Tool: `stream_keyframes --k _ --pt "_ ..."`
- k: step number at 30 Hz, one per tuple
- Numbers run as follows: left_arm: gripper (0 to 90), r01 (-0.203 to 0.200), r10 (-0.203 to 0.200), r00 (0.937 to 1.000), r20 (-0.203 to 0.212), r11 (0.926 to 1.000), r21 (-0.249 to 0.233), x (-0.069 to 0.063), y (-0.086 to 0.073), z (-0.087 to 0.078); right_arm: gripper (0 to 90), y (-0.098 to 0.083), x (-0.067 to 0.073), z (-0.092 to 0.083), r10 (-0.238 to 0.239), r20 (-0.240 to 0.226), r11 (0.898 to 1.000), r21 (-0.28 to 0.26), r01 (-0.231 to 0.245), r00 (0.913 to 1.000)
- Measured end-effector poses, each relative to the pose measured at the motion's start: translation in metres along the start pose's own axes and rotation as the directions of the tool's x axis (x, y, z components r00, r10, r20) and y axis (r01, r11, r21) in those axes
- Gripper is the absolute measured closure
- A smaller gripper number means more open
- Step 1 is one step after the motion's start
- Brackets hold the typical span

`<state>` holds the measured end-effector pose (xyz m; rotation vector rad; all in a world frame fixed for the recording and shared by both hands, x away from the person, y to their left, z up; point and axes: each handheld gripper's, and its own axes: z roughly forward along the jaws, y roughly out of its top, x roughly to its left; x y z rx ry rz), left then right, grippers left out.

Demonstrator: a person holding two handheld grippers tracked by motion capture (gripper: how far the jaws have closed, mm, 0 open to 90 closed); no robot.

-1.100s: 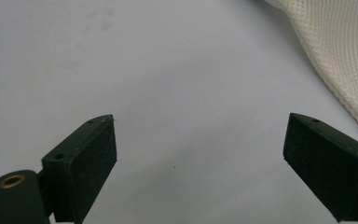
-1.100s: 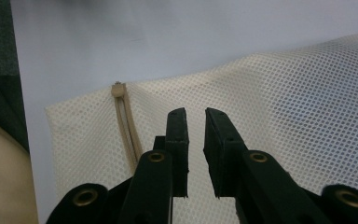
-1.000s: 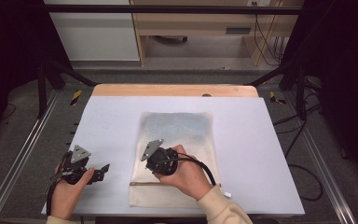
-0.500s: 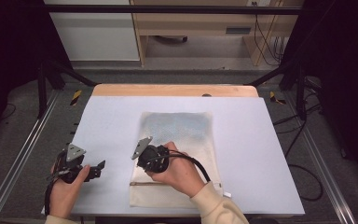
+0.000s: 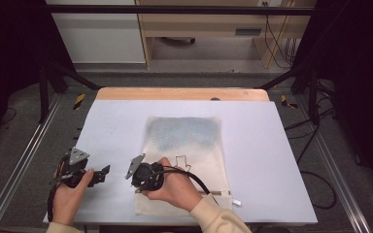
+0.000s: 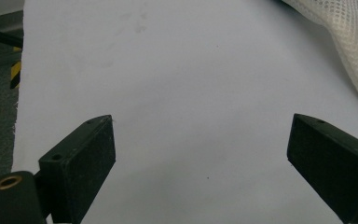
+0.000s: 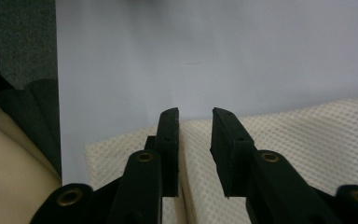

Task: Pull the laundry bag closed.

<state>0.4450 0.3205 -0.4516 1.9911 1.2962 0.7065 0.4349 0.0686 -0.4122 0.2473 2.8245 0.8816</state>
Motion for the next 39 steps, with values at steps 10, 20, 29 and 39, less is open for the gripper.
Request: stream_keyframes --k 10,20,29,39 --pt "7.3 0.002 -0.001 0.9997 0.024 0.9997 -0.024 -0.003 0.001 -0.004 73.0 -0.003 0.005 0.029 0.01 -0.063 0.998 0.057 -0.007 0.9979" --pt "7.4 0.008 -0.006 0.9966 0.082 0.9998 -0.02 -0.008 0.0 -0.016 81.3 -0.005 -0.001 0.037 0.028 -0.1 0.995 0.103 -0.017 0.9946" --pt "7.1 0.035 -0.031 0.9942 0.103 0.9984 -0.044 -0.009 -0.002 -0.023 80.8 -0.006 -0.005 0.041 0.045 -0.119 0.995 0.098 -0.033 0.9918" --pt "6.1 0.008 -0.009 0.9887 0.149 1.0 0.006 -0.025 -0.011 -0.031 81.4 -0.002 -0.01 0.028 0.051 -0.151 0.995 0.089 -0.038 0.9872"
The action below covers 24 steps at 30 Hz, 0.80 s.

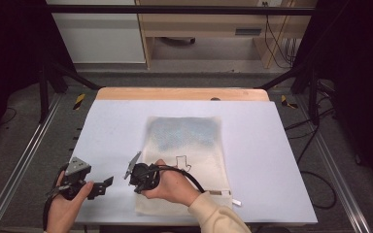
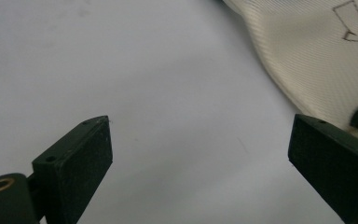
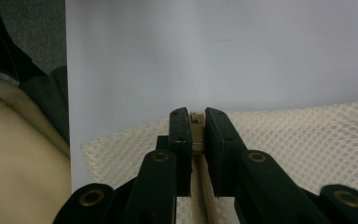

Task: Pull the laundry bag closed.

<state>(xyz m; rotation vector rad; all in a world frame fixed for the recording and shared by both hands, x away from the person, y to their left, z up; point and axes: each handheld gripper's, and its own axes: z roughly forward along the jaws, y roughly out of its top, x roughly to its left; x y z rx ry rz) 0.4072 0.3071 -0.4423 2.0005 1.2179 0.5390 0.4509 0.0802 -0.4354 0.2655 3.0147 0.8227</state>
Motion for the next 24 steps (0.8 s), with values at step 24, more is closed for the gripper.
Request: stream_keyframes --k 24 --pt "11.0 -0.061 0.061 0.9607 0.271 0.9981 -0.007 -0.058 -0.006 0.011 81.6 -0.001 -0.004 -0.015 -0.009 -0.017 0.999 -0.043 0.008 0.9998"
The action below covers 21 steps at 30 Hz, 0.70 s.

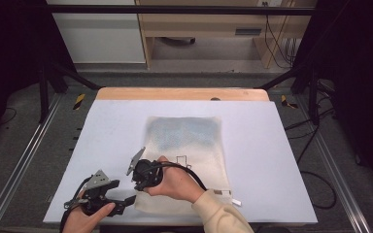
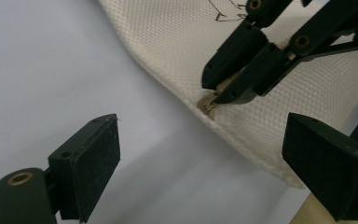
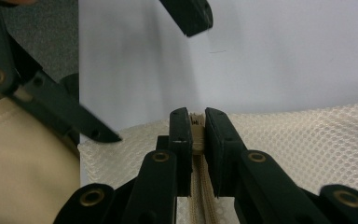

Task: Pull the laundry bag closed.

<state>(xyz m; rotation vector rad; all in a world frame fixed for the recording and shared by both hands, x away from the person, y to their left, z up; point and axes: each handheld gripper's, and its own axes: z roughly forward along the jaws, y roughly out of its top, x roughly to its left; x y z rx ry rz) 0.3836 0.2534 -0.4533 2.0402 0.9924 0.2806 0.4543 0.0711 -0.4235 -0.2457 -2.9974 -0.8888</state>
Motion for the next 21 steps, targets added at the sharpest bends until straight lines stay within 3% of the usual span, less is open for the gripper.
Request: stream_keyframes --k 6,21 --pt "10.6 -0.018 0.018 0.9998 0.002 0.9997 0.018 -0.009 0.004 0.012 81.5 0.0 0.001 -0.002 -0.001 0.008 1.0 -0.006 0.001 1.0" --pt "12.7 -0.03 0.029 0.9995 0.015 0.9984 0.047 -0.011 0.006 0.027 81.6 0.002 0.004 -0.011 -0.012 0.019 1.0 -0.025 0.013 0.9998"
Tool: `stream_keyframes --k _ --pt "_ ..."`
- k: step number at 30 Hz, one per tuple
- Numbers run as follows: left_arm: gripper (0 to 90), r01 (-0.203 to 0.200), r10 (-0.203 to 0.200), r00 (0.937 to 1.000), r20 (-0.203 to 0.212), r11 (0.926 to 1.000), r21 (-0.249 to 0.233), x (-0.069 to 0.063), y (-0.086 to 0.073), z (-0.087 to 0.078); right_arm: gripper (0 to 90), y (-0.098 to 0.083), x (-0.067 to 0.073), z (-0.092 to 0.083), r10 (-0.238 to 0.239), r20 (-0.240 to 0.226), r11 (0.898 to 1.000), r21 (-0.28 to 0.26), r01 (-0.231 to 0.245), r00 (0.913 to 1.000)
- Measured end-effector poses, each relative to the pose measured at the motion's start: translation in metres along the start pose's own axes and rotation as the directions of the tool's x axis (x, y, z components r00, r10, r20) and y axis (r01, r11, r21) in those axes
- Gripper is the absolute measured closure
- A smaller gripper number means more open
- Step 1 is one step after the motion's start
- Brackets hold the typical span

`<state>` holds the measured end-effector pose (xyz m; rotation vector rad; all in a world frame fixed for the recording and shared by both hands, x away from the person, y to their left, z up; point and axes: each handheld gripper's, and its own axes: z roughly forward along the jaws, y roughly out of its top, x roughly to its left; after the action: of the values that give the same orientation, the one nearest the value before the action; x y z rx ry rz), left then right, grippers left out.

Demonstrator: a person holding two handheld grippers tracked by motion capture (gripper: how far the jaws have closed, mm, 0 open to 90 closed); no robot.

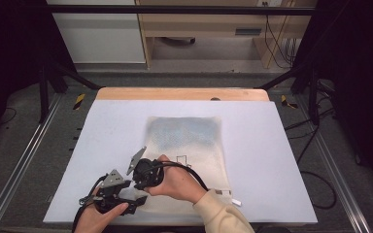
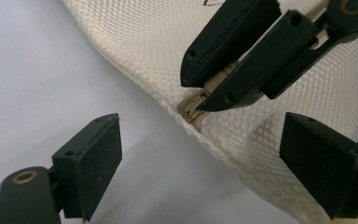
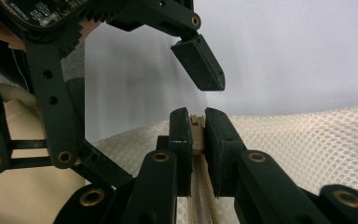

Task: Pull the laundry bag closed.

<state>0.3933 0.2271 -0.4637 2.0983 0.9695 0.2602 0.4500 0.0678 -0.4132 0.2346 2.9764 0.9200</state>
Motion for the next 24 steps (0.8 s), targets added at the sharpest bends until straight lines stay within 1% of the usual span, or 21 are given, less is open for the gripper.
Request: stream_keyframes --k 1,4,5,7,8,10,11,12,13,16,18,20,21,22,24 --pt "13.4 0.0 0.0 1.0 0.0 1.0 0.0 0.0 0.0 0.0 81.6 0.0 0.0 0.0 0.0 0.0 1.0 0.0 0.0 1.0" --pt "15.4 0.001 -0.002 0.9998 0.021 1.0 0.008 0.0 0.0 0.0 81.6 0.0 0.001 -0.002 -0.004 0.006 1.0 0.0 0.004 1.0" --pt "16.3 0.017 -0.017 0.9993 0.034 0.9999 0.004 0.001 0.0 0.001 81.6 0.0 0.001 -0.002 -0.007 0.004 1.0 0.0 0.007 1.0" --pt "19.2 0.02 -0.02 0.9989 0.041 0.9998 0.007 0.003 0.0 0.001 81.6 0.001 0.001 -0.004 -0.015 0.013 1.0 -0.006 0.015 0.9998" --pt "19.5 0.032 -0.032 0.9981 0.053 0.9995 0.003 0.005 0.0 0.002 81.6 0.001 0.001 -0.004 -0.015 0.01 1.0 -0.006 0.015 0.9998" --pt "22.2 0.035 -0.036 0.9966 0.074 0.9994 0.004 0.006 0.001 0.002 81.6 0.001 0.002 -0.005 -0.013 0.014 1.0 -0.007 0.014 0.9998" --pt "23.8 0.035 -0.036 0.9966 0.074 0.9994 0.004 0.006 0.001 0.002 81.6 0.001 0.002 -0.006 -0.019 0.013 1.0 -0.009 0.019 0.9997" --pt "24.3 0.04 -0.04 0.995 0.091 0.9992 0.007 0.006 0.001 0.004 81.6 0.002 0.002 -0.006 -0.02 0.015 1.0 -0.01 0.02 0.9997" --pt "25.1 0.036 -0.037 0.9943 0.1 0.9993 0.009 0.005 0.002 0.005 81.6 0.002 0.002 -0.007 -0.024 0.017 1.0 -0.014 0.024 0.9996" --pt "27.2 0.056 -0.055 0.9863 0.155 0.9984 -0.002 0.006 0.002 0.008 81.6 0.002 0.002 -0.008 -0.032 0.011 0.999 -0.012 0.032 0.9994" --pt "28.5 0.049 -0.048 0.9874 0.151 0.9988 -0.003 0.006 0.003 0.008 81.6 0.002 0.002 -0.008 -0.031 0.013 0.999 -0.016 0.031 0.9994" --pt "31.1 0.059 -0.057 0.9824 0.178 0.9982 -0.009 0.007 0.004 0.009 81.6 0.002 0.002 -0.009 -0.026 0.013 0.999 -0.018 0.027 0.9996" --pt "31.5 0.059 -0.057 0.9824 0.178 0.9982 -0.009 0.007 0.004 0.009 81.6 0.002 0.002 -0.009 -0.027 0.015 0.999 -0.016 0.027 0.9995" --pt "33.2 0.063 -0.061 0.9795 0.192 0.998 -0.005 0.008 0.004 0.01 81.6 0.002 0.002 -0.009 -0.028 0.015 0.999 -0.017 0.028 0.9995" --pt "36.7 0.093 -0.09 0.971 0.222 0.9957 -0.002 0.01 0.003 0.012 81.6 0.003 0.002 -0.009 -0.024 0.014 0.999 -0.022 0.024 0.9996"
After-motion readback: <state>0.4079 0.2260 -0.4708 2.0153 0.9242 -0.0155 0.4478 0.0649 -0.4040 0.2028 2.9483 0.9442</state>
